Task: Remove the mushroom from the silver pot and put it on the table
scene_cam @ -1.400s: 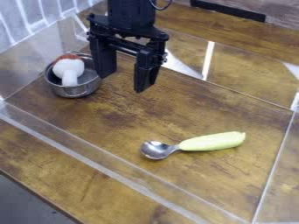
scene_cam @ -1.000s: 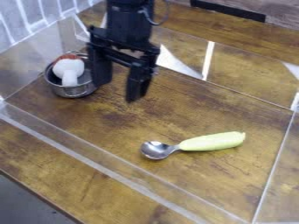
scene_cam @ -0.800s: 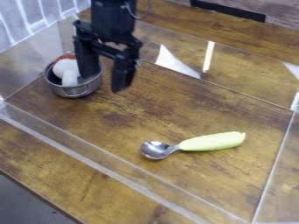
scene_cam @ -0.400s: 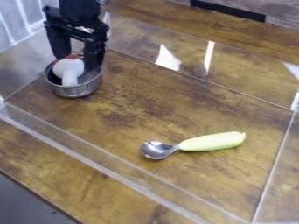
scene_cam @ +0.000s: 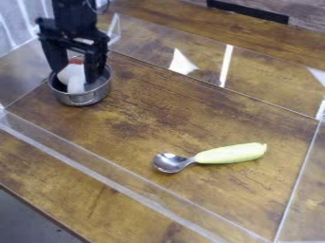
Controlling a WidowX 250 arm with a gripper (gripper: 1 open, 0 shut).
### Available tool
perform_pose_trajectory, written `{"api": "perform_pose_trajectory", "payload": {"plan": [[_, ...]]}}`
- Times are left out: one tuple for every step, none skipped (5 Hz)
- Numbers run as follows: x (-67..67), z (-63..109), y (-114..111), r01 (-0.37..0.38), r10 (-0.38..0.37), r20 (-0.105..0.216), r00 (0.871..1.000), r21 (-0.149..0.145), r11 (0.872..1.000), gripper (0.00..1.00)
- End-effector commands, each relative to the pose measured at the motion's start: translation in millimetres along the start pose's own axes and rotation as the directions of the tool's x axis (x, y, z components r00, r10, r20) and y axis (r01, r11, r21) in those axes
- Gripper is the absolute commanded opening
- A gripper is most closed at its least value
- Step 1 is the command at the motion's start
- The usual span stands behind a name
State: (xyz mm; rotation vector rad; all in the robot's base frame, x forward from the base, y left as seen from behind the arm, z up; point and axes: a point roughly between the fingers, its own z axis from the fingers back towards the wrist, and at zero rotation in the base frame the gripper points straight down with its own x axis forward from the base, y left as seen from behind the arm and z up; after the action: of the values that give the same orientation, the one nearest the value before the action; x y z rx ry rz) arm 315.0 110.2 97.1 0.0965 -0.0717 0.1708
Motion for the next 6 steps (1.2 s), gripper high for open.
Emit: {"api": "perform_pose_trajectory", "payload": {"plan": [[9.3,31.0,10.7,-0.107,0.105,0.123,0.987,0.009,0.994,1.00],[14.0,34.2,9.6,-0.173,0.170,0.145,0.975,0.008,0.985,1.00],[22.9,42.4,9.5,-0.120,0.119,0.168,0.978,-0.007,0.993,1.00],[28.7,48.7,9.2,-0.060,0.062,0.205,0.977,-0.015,0.998,1.00],[29.0,54.9,7.4,-0.026,0.029,0.227,0.973,-0.015,1.000,1.00],[23.7,41.3,8.6,0.011,-0.007,0.239,0.971,-0.015,1.000,1.00]]}}
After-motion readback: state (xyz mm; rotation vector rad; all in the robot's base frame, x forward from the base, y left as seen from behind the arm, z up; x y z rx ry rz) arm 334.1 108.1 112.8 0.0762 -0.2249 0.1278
